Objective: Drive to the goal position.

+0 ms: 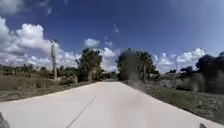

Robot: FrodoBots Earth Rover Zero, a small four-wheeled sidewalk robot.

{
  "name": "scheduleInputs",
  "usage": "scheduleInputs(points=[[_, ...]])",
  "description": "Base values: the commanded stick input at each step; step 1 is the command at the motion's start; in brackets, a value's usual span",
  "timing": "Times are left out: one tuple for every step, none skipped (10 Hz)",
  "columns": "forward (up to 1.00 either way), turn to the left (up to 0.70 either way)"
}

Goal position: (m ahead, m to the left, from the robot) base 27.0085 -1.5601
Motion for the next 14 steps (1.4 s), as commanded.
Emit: scheduleInputs(points=[[0.7,0.0],[0.7,0.0],[0.7,0.0],[0.7,0.0],[0.7,0.0],[0.7,0.0],[0.7,0.0],[0.7,0.0],[0.7,0.0],[0.7,0.0],[0.7,0.0],[0.7,0.0],[0.7,0.0],[0.7,0.0]])
